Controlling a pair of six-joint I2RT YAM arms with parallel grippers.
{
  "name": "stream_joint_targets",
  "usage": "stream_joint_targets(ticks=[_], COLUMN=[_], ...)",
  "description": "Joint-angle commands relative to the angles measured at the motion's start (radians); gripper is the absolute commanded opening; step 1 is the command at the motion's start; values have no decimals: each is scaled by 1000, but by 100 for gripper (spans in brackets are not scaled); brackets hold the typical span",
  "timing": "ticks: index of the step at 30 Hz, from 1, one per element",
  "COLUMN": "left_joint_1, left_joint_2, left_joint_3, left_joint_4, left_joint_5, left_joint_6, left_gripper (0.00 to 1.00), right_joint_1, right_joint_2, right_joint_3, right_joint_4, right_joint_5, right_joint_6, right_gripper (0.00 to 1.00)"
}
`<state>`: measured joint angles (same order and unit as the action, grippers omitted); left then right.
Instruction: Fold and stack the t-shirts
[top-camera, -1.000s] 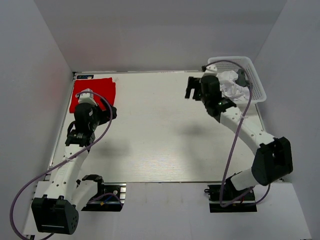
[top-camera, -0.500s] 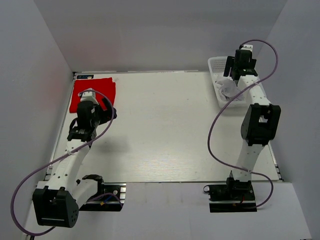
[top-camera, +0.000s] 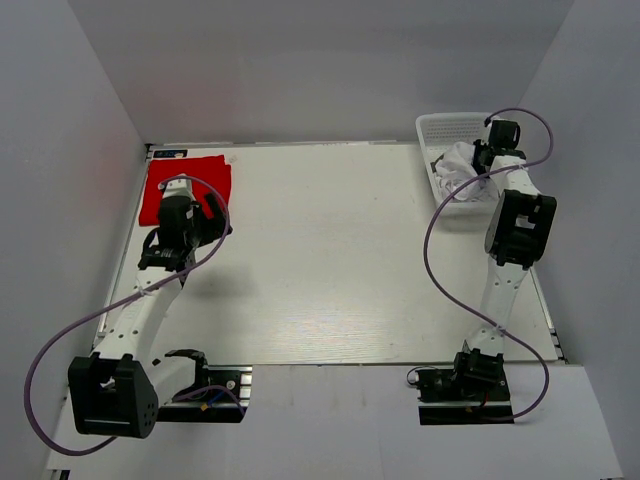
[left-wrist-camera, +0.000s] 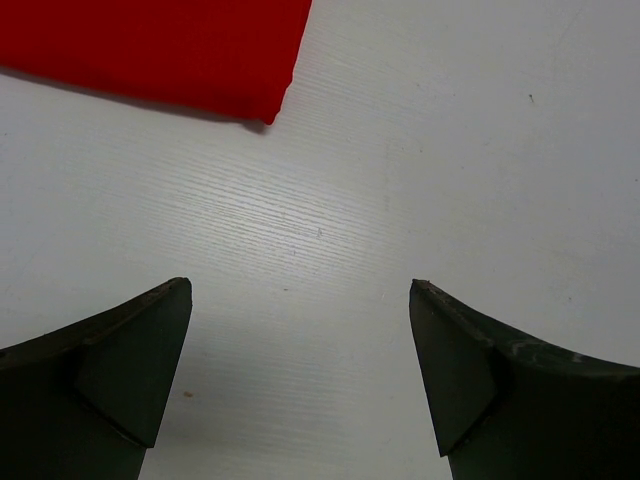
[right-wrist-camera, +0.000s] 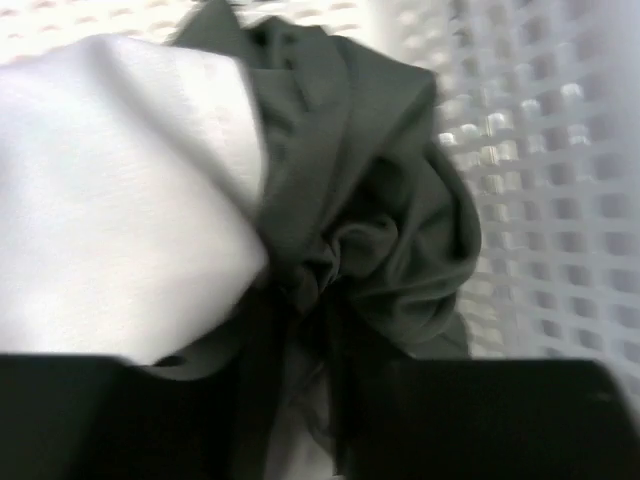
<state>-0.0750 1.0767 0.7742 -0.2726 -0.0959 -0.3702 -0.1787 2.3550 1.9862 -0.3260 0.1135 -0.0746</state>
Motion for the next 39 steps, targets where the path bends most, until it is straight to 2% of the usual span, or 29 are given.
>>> stream_joint_targets(ticks=[1,2,3,9,15,20,24,28,31,34,35,36,37,39], left_joint_1=[3,3,3,3,3,3,3,3,3,3,3,3,3,3], left_joint_2=[3,3,3,-20,-64,-99,-121,-130,-139,-139,-139,-149,-149,-149], left_joint_3=[45,45,45,36,27,8,8,-1,-1,-1,-1,-1,-1,-1], left_joint_4=[-13,-13,-13,-13,-4,6,15,15,15,15,15,15,15,24], left_joint_5=[-18,-18,-18,1,10,35,44,55,76,87,87,96,96,96], left_joint_6=[10,10,10,10,10,10,10,10,10,1,1,1,1,1], left_gripper=[100,100,100,100,100,100,100,100,100,100,100,100,100,100], right_joint_1=[-8,-8,-11,-21,-25,-25,-24,-19,1,25,51,70,82,119], right_joint_2=[-10,-14,-25,-151,-428,-563,-657,-657,-648,-642,-632,-623,-606,-588], right_joint_3=[25,22,19,-26,-53,-50,-1,176,264,312,341,374,396,442], right_joint_4=[-18,-19,-19,10,58,61,67,85,197,451,534,568,643,744], right_joint_5=[-202,-246,-280,-363,-406,-492,-555,-725,-877,-1000,-1030,-1037,-1048,-1040], right_joint_6=[16,21,19,104,179,208,249,333,474,628,773,774,868,915], right_gripper=[25,6,0,0,0,0,0,0,0,0,0,0,0,0])
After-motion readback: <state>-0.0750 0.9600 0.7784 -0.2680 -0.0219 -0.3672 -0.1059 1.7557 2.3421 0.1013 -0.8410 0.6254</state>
